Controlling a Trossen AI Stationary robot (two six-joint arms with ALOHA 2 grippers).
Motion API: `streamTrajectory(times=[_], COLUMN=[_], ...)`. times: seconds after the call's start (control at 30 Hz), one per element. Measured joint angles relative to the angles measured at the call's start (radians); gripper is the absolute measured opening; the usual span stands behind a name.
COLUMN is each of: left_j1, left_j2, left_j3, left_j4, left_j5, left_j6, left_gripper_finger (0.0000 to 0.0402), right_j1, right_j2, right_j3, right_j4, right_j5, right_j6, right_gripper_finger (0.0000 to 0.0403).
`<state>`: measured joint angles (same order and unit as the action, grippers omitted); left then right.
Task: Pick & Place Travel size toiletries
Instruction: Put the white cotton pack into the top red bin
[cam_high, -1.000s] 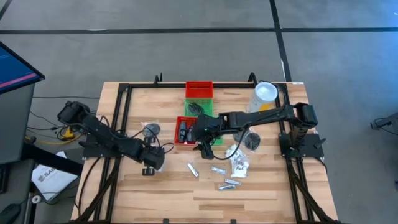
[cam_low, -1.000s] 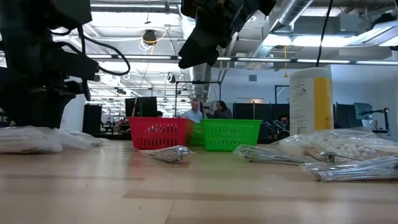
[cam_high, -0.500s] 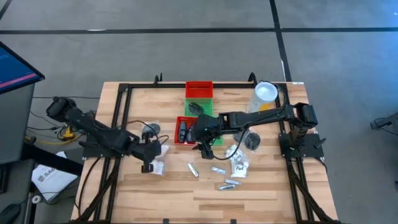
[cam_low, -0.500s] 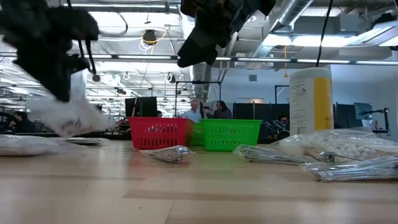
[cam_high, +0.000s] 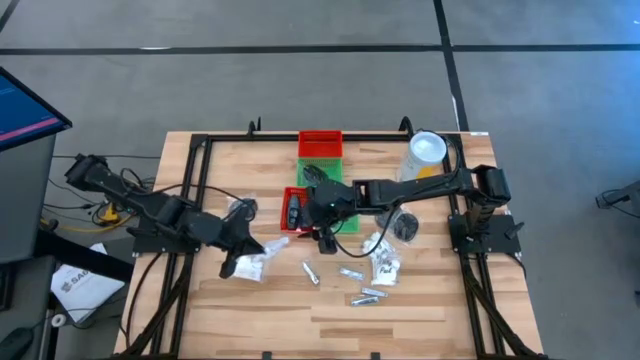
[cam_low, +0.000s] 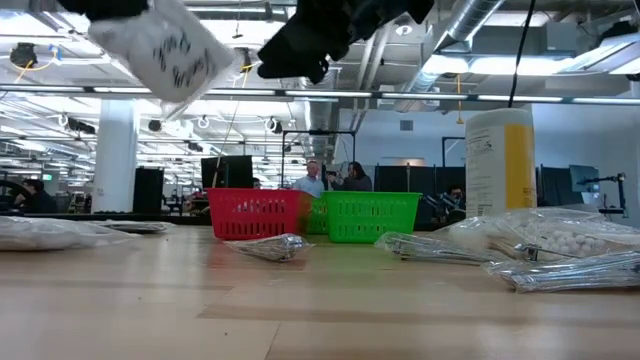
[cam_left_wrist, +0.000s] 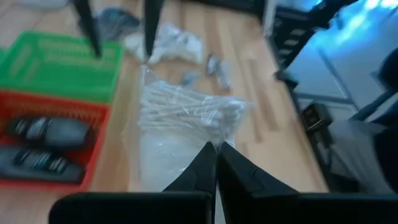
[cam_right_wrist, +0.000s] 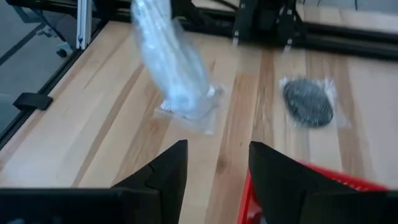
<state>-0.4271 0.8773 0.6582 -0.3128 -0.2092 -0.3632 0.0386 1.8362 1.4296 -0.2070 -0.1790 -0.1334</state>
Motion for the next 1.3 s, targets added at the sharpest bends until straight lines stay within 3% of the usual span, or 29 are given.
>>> streamTrajectory(times=[0.5, 0.73, 0.93, 1.2, 1.3], left_j1=[0.006, 0.006, 0.006, 0.006, 0.006], left_j2=[0.035, 0.035, 0.035, 0.034, 0.034], left_j3=[0.0, 0.0, 0.0, 0.0, 0.0], left_j4=[0.059, 0.087, 0.101, 0.112, 0.112], left_j5=[0.002, 0.003, 0.003, 0.0, 0.0], left_j6=[0.044, 0.052, 0.075, 0.096, 0.097], left_gripper_finger=[0.0, 0.0, 0.0, 0.0, 0.0], right_j1=[0.05, 0.053, 0.053, 0.053, 0.054], right_j2=[0.007, 0.017, 0.018, 0.018, 0.018], right_j3=[0.0, 0.0, 0.0, 0.0, 0.0], right_j4=[0.093, 0.108, 0.122, 0.11, 0.111], right_j5=[-0.004, 0.003, 0.008, 0.007, 0.021], right_j6=[-0.087, -0.087, -0.113, -0.139, -0.154], right_gripper_finger=[0.0208, 0.0209, 0.0157, 0.0022, 0.0014])
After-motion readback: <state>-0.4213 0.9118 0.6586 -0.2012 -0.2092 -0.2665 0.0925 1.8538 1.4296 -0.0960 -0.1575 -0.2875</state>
